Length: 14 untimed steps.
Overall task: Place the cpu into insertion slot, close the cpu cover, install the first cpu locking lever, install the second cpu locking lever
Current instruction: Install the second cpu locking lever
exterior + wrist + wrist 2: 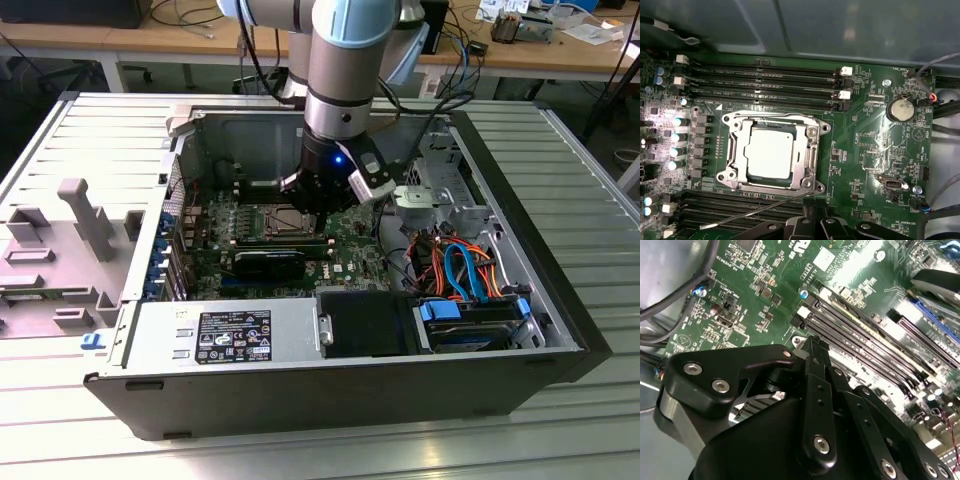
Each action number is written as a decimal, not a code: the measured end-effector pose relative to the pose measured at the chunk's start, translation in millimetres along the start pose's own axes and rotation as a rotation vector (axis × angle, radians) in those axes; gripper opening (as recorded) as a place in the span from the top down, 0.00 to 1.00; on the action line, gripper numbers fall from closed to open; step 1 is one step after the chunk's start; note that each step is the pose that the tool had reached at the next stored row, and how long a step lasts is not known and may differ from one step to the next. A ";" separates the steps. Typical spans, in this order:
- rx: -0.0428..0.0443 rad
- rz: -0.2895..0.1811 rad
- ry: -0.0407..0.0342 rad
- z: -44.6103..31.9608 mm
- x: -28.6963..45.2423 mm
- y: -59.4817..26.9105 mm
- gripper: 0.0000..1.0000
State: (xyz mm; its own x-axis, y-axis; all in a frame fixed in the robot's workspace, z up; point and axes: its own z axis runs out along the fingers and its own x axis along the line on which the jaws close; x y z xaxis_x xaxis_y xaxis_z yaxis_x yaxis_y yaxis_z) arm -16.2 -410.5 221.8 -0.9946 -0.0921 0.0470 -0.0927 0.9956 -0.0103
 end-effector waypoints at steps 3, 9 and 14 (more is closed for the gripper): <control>0.0000 0.000 0.0001 5.2 3.1 -0.6 0.89; -0.0031 0.000 -0.0003 9.1 13.6 -1.1 0.89; -0.0075 0.000 -0.0007 11.3 24.4 -0.6 0.89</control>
State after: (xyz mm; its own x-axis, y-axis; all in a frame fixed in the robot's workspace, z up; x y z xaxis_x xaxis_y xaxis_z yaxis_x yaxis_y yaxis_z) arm -40.9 -413.6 211.7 -0.9946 -0.0925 0.0463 -0.0927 0.9957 -0.0028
